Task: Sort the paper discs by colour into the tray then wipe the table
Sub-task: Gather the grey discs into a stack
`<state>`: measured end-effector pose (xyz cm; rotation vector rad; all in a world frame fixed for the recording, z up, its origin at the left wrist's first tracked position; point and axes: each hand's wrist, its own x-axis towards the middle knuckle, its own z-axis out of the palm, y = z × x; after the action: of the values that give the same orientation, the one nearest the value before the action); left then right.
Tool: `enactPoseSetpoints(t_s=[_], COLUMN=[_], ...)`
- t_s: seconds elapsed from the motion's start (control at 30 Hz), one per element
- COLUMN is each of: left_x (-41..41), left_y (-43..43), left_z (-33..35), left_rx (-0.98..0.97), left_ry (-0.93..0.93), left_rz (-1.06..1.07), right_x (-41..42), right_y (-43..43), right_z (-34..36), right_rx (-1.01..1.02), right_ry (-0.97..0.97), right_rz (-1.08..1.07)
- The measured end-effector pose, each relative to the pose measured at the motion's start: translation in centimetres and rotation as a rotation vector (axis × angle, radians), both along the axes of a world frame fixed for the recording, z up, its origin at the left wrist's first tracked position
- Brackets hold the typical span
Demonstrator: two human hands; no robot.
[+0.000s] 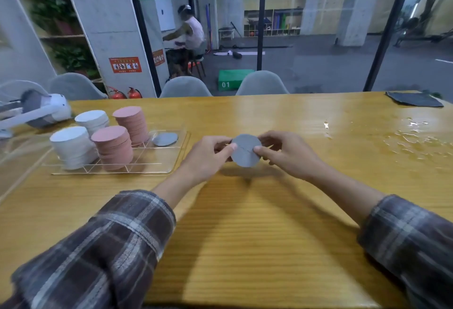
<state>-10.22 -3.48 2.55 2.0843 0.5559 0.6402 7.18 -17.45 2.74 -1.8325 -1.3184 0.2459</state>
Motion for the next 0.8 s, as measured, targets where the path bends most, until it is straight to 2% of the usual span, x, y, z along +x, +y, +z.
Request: enactPoseSetpoints(t_s=[0.13,0.33,0.57,0.8], left_x=[-3.4,-7.2,-7.7,-5.8], left_y=[3.2,7.3,11.2,14.1], left_z=[1.6,3.8,4.9,5.6], left_rx=[0.058,0.080,0.201,0.305], left_ry=[0.047,0.091,0.115,0.346], left_rz=[0.063,0.154,0.383,0.500], right_x=[-2.4,-5.2,-5.6,-5.1], right_y=[4.2,10.9,17.3,22.1], right_z=[1.3,3.0,4.0,3.6], right_rx=[-0.020,-0.035,-0.067,-0.171], right_ry=[0.119,0.185,0.173,0.086], right_rz=[0.052,0.125,0.148,0.219])
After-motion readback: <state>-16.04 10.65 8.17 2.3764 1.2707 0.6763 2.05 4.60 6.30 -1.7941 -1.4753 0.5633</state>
